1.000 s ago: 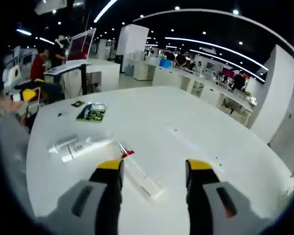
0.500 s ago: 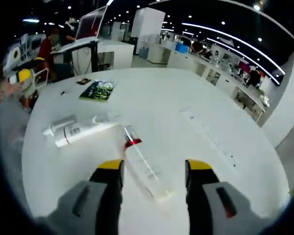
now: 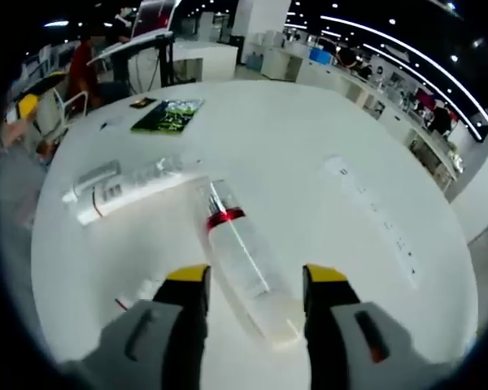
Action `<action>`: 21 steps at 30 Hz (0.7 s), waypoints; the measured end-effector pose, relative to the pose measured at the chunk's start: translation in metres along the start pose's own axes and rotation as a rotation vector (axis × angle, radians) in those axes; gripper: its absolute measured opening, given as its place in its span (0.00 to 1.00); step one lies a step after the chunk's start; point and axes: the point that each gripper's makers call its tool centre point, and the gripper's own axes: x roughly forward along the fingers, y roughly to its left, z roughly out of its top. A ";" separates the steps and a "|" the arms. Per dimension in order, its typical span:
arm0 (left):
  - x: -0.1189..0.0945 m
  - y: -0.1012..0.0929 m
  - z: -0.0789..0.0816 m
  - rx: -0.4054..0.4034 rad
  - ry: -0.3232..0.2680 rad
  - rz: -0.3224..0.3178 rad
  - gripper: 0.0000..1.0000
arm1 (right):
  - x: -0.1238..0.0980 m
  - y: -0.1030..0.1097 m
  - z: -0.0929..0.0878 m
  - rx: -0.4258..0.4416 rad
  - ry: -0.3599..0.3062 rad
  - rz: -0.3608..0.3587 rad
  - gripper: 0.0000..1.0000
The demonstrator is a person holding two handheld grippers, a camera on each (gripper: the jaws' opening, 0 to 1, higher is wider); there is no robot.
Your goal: Arrange the skincare products in the storage area until every visible bottle or jar stands upright without overlapping.
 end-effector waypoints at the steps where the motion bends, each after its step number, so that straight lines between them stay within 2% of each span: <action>1: 0.000 -0.001 -0.001 0.004 0.002 -0.004 0.51 | 0.002 0.002 -0.003 -0.004 0.018 0.009 0.42; 6: 0.002 -0.004 -0.003 0.012 0.011 -0.017 0.51 | 0.004 0.000 -0.006 -0.021 0.037 0.000 0.41; 9: 0.002 -0.006 -0.005 0.019 0.019 -0.025 0.51 | 0.006 -0.005 -0.013 -0.106 0.083 -0.032 0.34; 14: 0.003 -0.008 -0.006 0.024 0.024 -0.034 0.51 | 0.009 0.007 -0.024 -0.159 0.132 0.003 0.31; 16: 0.003 -0.009 -0.006 0.021 0.024 -0.037 0.51 | 0.009 0.009 -0.023 -0.128 0.123 0.002 0.31; 21: 0.003 -0.010 -0.008 0.028 0.032 -0.044 0.51 | 0.004 0.019 -0.027 -0.165 0.145 0.028 0.30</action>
